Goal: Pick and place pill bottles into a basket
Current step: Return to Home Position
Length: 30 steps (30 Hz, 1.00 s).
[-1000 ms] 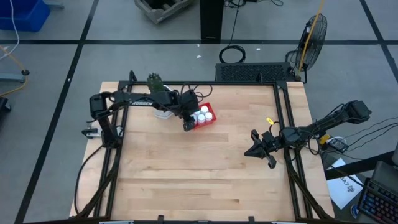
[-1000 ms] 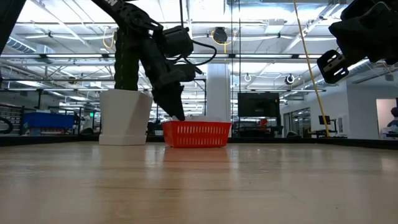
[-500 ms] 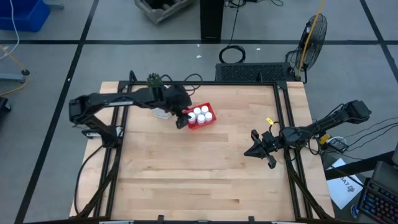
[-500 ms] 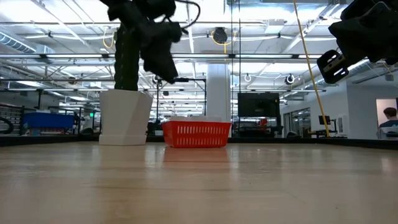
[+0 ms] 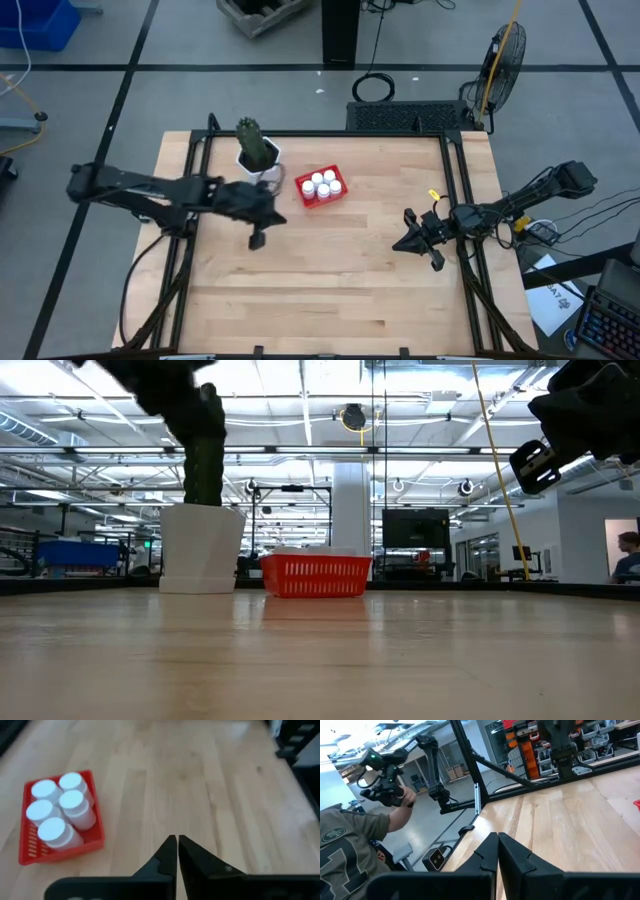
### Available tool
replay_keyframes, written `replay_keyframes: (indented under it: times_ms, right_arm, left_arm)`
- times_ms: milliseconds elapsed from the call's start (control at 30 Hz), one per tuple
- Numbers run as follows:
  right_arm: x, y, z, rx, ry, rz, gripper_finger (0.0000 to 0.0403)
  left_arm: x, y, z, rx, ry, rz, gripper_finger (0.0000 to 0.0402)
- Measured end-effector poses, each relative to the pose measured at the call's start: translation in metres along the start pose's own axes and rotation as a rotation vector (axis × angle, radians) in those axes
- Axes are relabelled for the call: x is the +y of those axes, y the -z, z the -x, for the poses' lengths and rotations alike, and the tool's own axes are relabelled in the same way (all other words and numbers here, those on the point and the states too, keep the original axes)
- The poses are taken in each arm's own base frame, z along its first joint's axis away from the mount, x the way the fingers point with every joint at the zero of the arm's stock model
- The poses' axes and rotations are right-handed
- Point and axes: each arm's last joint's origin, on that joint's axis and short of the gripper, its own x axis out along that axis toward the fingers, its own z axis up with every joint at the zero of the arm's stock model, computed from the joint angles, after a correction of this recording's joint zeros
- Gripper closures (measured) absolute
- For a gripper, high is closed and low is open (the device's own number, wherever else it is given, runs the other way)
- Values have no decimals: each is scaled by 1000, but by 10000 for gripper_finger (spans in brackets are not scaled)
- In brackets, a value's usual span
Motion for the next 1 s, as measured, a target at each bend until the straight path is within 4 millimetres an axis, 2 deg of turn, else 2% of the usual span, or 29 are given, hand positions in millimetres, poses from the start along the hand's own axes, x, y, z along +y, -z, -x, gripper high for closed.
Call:
replay_keyframes:
  times_ms: [133, 267, 433, 800, 1000]
  right_arm:
    - [0, 0, 0, -5, -2, 31, 398]
    - [3, -6, 1, -64, -32, -20, 399]
    - [9, -13, 4, -92, -174, 108, 399]
    - [12, -25, 19, -187, -185, 189, 399]
    - [9, -24, 27, -166, -162, 214, 398]
  left_arm:
    - [-9, 31, 17, -128, 62, -16, 372]
    - [-10, 57, 34, -232, 104, -50, 371]
    - [-7, 86, 52, -353, 120, -47, 371]
    - [0, 119, 83, -562, 132, -68, 371]
    - [4, 135, 86, -640, 132, -75, 371]
